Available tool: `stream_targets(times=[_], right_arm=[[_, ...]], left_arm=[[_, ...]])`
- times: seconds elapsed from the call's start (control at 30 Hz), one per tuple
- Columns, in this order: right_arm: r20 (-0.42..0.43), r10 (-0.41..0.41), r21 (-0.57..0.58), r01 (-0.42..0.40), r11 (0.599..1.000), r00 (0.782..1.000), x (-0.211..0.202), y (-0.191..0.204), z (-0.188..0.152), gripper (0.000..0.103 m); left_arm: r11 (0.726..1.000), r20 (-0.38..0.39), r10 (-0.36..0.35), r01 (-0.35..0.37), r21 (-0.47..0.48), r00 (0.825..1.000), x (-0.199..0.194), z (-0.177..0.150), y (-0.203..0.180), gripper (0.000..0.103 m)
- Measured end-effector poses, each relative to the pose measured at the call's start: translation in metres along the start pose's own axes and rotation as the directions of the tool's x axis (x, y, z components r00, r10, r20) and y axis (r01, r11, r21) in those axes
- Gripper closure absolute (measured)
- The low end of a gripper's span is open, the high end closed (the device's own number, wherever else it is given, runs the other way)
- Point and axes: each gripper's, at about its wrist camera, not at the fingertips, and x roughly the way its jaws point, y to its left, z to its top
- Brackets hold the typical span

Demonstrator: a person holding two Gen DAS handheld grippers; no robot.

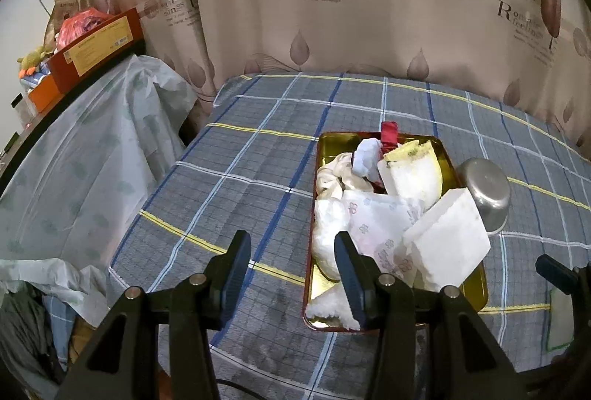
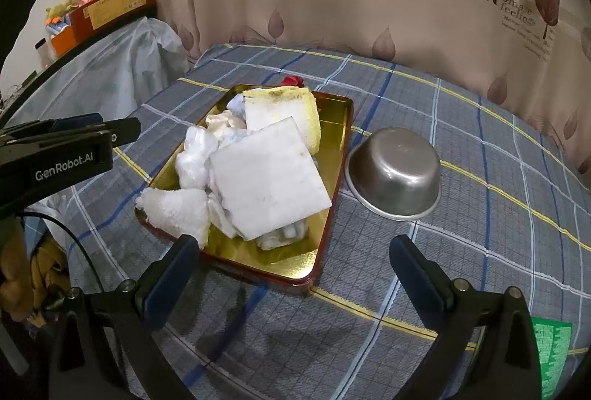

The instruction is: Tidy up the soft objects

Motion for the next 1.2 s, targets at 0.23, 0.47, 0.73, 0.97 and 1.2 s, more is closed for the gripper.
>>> stream_targets(times=[0.23, 0.47, 0.73, 0.97, 1.2], right_arm=[[-0.002, -0.002, -0.006, 0.002, 1.000, 1.000, 0.001, 0.002, 0.000, 0.001], [-0.009, -0.001, -0.019, 0.001, 1.000, 1.000, 0.002, 0.006, -0.002, 0.001], [-0.019, -0.002, -0.021, 0.002, 1.000, 1.000, 0.004, 0.009, -0.002, 0.001], [-0.026, 0.003, -0.023, -0.004, 1.000, 1.000, 0.006, 0.010, -0.002, 0.001], [-0.026, 0.005, -0.023, -0.006, 1.000, 1.000, 0.007, 0.010, -0.003, 0.001]], left_arm=[[1.000, -0.003, -0.006, 0.006, -0.001, 1.000, 0.001, -0.001, 0.000, 0.055], [1.000, -0.004, -0.011, 0.011, 0.003, 1.000, 0.001, -0.002, -0.002, 0.055], [1.000, -0.007, -0.020, 0.020, -0.001, 1.000, 0.000, -0.003, -0.004, 0.055], [1.000, -0.007, -0.019, 0.019, 0.000, 1.000, -0.001, -0.003, -0.005, 0.055], [1.000, -0.012, -0.024, 0.024, -0.004, 1.000, -0.001, -0.003, -0.007, 0.055]])
